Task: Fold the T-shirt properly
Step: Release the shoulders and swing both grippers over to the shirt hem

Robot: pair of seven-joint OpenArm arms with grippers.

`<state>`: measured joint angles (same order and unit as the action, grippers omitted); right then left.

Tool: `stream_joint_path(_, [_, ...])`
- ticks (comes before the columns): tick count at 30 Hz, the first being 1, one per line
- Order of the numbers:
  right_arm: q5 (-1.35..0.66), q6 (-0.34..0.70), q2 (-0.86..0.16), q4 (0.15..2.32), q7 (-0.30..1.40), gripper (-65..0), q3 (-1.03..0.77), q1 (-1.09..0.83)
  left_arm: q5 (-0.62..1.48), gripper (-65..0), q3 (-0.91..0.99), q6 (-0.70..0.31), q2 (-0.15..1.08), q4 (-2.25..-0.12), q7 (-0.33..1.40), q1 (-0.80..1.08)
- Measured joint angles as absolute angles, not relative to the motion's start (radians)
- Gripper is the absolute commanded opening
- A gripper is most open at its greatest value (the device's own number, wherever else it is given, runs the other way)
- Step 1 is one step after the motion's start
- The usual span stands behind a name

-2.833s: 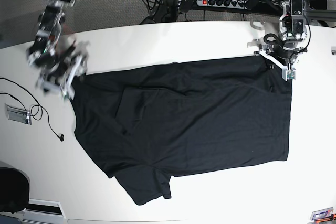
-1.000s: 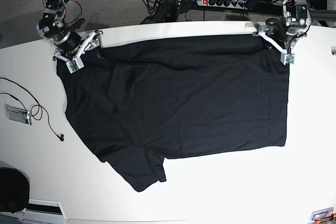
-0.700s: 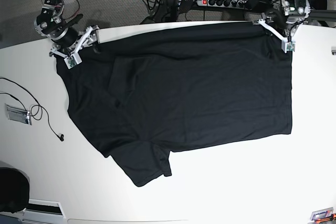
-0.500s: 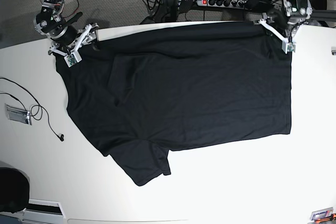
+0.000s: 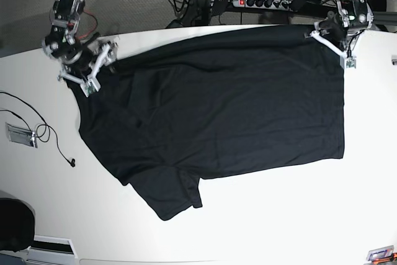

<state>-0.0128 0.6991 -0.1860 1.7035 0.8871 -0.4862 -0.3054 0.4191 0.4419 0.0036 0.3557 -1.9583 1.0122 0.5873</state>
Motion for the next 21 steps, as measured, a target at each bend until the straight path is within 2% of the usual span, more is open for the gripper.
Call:
stream_joint_path(5, [0.001, 0.699, -0.189, 1.775, 0.909, -18.0, -0.487, -0.291, 0.429, -40.1, 0.433, -0.004, 0.290, -2.013, 1.064, 0.565])
stream_joint_path(13, [0.001, 0.699, -0.189, 1.830, 0.986, -18.0, -0.486, -0.293, 0.418, -40.1, 0.485, -0.004, 0.330, -2.014, 1.071, 0.527])
stream_joint_path(19, [0.003, 0.699, -0.186, 1.847, 1.035, -18.0, -0.486, -0.245, 0.424, -40.1, 0.527, -0.005, 0.333, -2.016, 1.153, 0.413])
stream_joint_path(21, [-0.073, 0.696, -0.188, 1.871, 1.008, -18.0, -0.485, -0.205, 0.427, -40.1, 0.527, -0.005, 0.348, -2.016, 1.179, 0.389])
